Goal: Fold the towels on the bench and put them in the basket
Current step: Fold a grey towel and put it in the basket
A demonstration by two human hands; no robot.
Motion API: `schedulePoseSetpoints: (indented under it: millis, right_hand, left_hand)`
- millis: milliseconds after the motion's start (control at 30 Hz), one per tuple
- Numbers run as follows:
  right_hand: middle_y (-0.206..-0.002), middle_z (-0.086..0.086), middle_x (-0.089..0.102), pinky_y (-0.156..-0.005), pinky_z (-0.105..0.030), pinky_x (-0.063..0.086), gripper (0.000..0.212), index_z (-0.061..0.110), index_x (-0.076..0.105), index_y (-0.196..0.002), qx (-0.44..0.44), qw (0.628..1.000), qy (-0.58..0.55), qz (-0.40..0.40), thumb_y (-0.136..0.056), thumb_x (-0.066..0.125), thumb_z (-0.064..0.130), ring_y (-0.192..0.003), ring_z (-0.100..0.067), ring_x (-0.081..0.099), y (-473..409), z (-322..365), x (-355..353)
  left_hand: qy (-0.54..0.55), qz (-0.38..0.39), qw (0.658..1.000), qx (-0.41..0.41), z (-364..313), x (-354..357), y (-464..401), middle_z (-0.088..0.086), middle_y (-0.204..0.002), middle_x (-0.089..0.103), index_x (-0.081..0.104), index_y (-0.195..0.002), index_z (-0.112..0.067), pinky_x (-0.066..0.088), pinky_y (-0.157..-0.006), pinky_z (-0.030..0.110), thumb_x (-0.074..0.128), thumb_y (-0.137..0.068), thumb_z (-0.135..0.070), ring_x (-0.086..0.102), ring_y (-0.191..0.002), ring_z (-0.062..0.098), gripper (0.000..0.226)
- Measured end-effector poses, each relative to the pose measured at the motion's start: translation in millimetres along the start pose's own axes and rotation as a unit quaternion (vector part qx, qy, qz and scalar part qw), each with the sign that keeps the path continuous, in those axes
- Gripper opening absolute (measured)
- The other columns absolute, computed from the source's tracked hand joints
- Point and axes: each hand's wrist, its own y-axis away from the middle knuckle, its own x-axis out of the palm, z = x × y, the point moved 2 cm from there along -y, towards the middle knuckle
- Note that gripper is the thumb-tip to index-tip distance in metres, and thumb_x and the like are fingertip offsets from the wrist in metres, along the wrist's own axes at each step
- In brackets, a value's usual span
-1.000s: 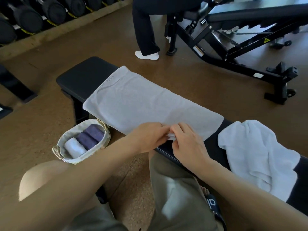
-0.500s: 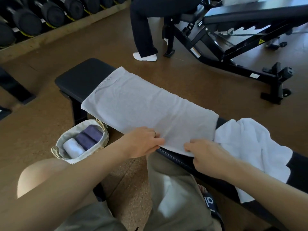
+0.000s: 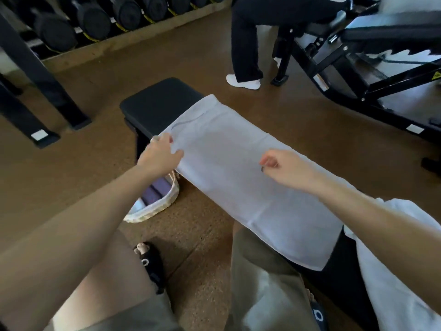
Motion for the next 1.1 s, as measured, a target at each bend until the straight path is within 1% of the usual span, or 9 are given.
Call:
schedulePoseSetpoints:
  millis: [67, 167, 267, 333, 467, 600, 700, 867, 1100]
  right_hand:
    - [-0.090, 0.016, 0.059, -0.064, -0.025, 0.044, 0.015, 0.025, 0.064, -0.108, 0.013, 0.998, -0.042, -0.037, -0.095, 0.059, 0.021, -0.084, -0.015, 0.061, -40, 11, 1]
    - [-0.096, 0.014, 0.060, -0.065, -0.026, 0.042, 0.021, 0.025, 0.061, -0.117, 0.027, 0.994, -0.087, -0.060, -0.096, 0.057, 0.026, -0.086, -0.017, 0.060, -100, 26, 7]
    - [-0.114, 0.002, 0.062, -0.066, -0.026, 0.043, 0.031, 0.027, 0.057, -0.128, 0.033, 0.993, -0.101, -0.053, -0.098, 0.057, 0.033, -0.087, -0.018, 0.061, -155, 39, 16]
    - [-0.120, 0.000, 0.062, -0.077, -0.028, 0.047, 0.039, 0.026, 0.053, -0.136, 0.030, 0.993, -0.100, -0.062, -0.098, 0.055, 0.036, -0.099, -0.021, 0.062, -190, 47, 18]
    - [-0.135, -0.003, 0.057, -0.092, -0.030, 0.041, 0.051, 0.028, 0.043, -0.150, 0.041, 0.994, -0.088, -0.050, -0.102, 0.050, 0.043, -0.123, -0.024, 0.056, -252, 62, 20]
    - [-0.149, -0.003, 0.050, -0.103, -0.038, 0.040, 0.055, 0.034, 0.037, -0.154, 0.054, 0.994, -0.085, -0.031, -0.102, 0.044, 0.051, -0.133, -0.027, 0.050, -298, 76, 24]
    - [-0.149, -0.003, 0.051, -0.097, -0.033, 0.039, 0.051, 0.029, 0.044, -0.149, 0.051, 0.995, -0.080, -0.030, -0.102, 0.045, 0.048, -0.132, -0.026, 0.051, -322, 83, 27]
    - [-0.136, -0.001, 0.059, -0.085, -0.029, 0.044, 0.034, 0.021, 0.060, -0.133, 0.049, 0.996, -0.048, -0.062, -0.099, 0.057, 0.025, -0.120, -0.022, 0.057, -341, 84, 23]
    - [-0.117, 0.003, 0.064, -0.092, -0.036, 0.056, 0.036, 0.028, 0.075, -0.101, 0.058, 0.995, -0.082, -0.019, -0.092, 0.057, -0.001, -0.108, -0.020, 0.061, -364, 91, 25]
  left_hand:
    - [0.105, -0.016, 0.989, -0.106, 20, -9, -14, 0.014, -0.137, 0.044, 0.038, -0.139, -0.012, 0.042, -0.089, 0.040, 0.061, -0.094, -0.040, 0.051, -0.112, 0.031, 0.058]
    - [0.273, 0.006, 0.935, -0.226, 48, -7, -27, 0.008, -0.139, 0.047, 0.029, -0.148, -0.014, 0.049, -0.095, 0.042, 0.065, -0.089, -0.051, 0.053, -0.120, 0.029, 0.079]
    - [0.439, 0.091, 0.855, -0.261, 63, 3, -41, 0.005, -0.104, 0.064, 0.061, -0.116, -0.017, 0.057, -0.077, 0.036, 0.063, -0.090, -0.047, 0.067, -0.090, 0.022, 0.039]
    - [0.486, 0.116, 0.824, -0.265, 63, 4, -50, 0.001, -0.081, 0.066, 0.068, -0.092, -0.021, 0.053, -0.068, 0.031, 0.059, -0.093, -0.039, 0.064, -0.074, 0.018, 0.020]
    - [0.532, 0.070, 0.800, -0.269, 65, 4, -69, -0.005, -0.061, 0.065, 0.065, -0.085, -0.016, 0.055, -0.066, 0.027, 0.058, -0.096, -0.019, 0.063, -0.065, 0.013, 0.014]
    - [0.543, 0.016, 0.803, -0.244, 72, 2, -80, 0.005, -0.082, 0.064, 0.060, -0.090, -0.011, 0.054, -0.060, 0.024, 0.059, -0.096, -0.004, 0.063, -0.066, 0.012, 0.009]
    - [0.557, -0.024, 0.796, -0.234, 78, -1, -87, 0.008, -0.102, 0.064, 0.059, -0.109, -0.014, 0.055, -0.075, 0.030, 0.063, -0.090, 0.000, 0.061, -0.086, 0.018, 0.023]
    - [0.589, -0.024, 0.776, -0.224, 73, -7, -91, 0.004, -0.094, 0.062, 0.071, -0.100, -0.016, 0.051, -0.073, 0.029, 0.055, -0.080, 0.005, 0.057, -0.087, 0.018, 0.033]
    - [0.582, -0.079, 0.782, -0.206, 79, -14, -95, 0.003, -0.093, 0.066, 0.074, -0.102, -0.015, 0.052, -0.077, 0.030, 0.059, -0.066, 0.003, 0.059, -0.088, 0.017, 0.043]
